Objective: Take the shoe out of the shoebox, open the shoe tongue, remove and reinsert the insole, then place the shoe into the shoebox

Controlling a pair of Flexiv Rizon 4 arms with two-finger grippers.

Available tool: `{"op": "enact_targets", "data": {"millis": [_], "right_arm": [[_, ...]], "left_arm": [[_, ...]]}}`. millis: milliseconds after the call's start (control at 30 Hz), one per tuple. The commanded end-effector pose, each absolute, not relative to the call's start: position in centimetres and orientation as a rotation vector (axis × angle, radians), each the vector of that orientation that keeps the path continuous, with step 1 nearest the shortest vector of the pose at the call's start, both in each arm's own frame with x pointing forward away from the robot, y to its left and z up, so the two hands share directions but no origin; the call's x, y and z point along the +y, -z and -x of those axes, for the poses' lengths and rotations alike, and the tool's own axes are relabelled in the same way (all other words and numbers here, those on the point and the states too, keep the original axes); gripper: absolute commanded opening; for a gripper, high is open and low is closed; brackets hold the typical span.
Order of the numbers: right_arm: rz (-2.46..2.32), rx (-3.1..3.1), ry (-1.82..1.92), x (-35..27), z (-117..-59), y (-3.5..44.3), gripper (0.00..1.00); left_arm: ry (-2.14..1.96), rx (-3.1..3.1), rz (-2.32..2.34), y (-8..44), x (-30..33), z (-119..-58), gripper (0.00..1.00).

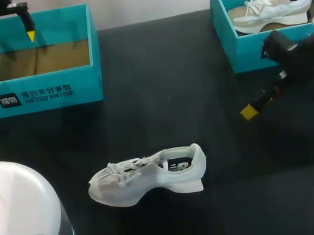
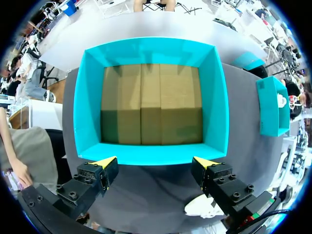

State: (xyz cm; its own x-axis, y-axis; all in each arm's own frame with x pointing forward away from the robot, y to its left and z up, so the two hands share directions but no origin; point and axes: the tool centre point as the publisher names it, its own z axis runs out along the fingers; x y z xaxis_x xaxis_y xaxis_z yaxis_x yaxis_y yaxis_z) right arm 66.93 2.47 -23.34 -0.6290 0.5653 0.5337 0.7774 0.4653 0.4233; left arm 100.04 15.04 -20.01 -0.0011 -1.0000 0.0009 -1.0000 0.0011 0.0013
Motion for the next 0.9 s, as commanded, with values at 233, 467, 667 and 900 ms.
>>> {"op": "enact_targets", "data": {"millis": [233,467,667,900], "right_arm": [[1.229,-2.330,1.232,2.3,-66.5,24.0,1.00],[1.198,-2.332,1.282,1.9,-66.6,24.9,1.00],[1.015,-2.295,1.545,-0.2,-66.0,26.3,1.00],[0.847,-2.374,1.707,-1.5,-64.8,27.6,1.00]], "left_arm": [[0.001,-2.222,-2.220,20.0,15.0,-100.0,1.00],[0.001,-2.222,-2.220,20.0,15.0,-100.0,1.00],[0.001,-2.222,-2.220,20.0,15.0,-100.0,1.00],[0.001,-2.222,-2.220,20.0,15.0,-100.0,1.00]]}}
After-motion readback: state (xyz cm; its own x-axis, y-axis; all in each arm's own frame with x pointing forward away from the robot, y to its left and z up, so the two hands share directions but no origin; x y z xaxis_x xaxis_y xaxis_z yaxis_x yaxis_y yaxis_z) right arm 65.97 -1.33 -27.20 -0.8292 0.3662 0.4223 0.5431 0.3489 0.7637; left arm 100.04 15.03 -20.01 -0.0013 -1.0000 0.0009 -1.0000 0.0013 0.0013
